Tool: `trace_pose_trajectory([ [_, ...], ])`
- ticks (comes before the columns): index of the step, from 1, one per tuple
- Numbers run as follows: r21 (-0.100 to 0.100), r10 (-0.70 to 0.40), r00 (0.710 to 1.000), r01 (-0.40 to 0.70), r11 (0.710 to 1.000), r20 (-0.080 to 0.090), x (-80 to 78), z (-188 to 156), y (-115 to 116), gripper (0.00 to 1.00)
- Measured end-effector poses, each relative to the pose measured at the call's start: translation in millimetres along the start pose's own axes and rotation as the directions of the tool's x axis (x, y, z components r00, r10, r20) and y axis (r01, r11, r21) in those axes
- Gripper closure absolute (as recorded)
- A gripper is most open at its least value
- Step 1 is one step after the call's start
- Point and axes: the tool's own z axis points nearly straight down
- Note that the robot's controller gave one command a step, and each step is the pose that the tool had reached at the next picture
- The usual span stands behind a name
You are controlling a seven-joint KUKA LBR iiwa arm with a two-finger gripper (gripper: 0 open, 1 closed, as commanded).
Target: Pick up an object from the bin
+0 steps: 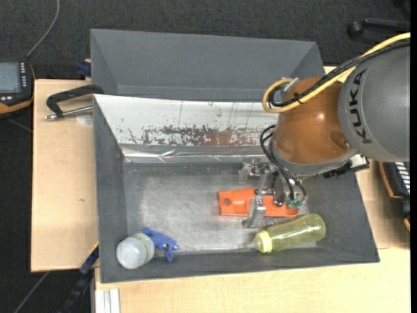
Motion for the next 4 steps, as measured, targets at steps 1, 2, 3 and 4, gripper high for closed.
trace_pose_trajectory([
  [1, -0.002, 0.079, 0.997, -0.079, 0.997, 0.005, -8.7, 26.3, -3.1, 0.0],
  [2, -0.002, 0.053, 0.999, -0.053, 0.999, 0.0, -29.0, 73.0, -39.4, 1.0],
  [3, -0.002, 0.052, 0.999, -0.052, 0.999, 0.001, -29.2, 72.3, -39.0, 1.0],
  [4, -0.002, 0.053, 0.999, -0.053, 0.999, -0.003, -31.2, 25.9, -41.9, 1.0],
])
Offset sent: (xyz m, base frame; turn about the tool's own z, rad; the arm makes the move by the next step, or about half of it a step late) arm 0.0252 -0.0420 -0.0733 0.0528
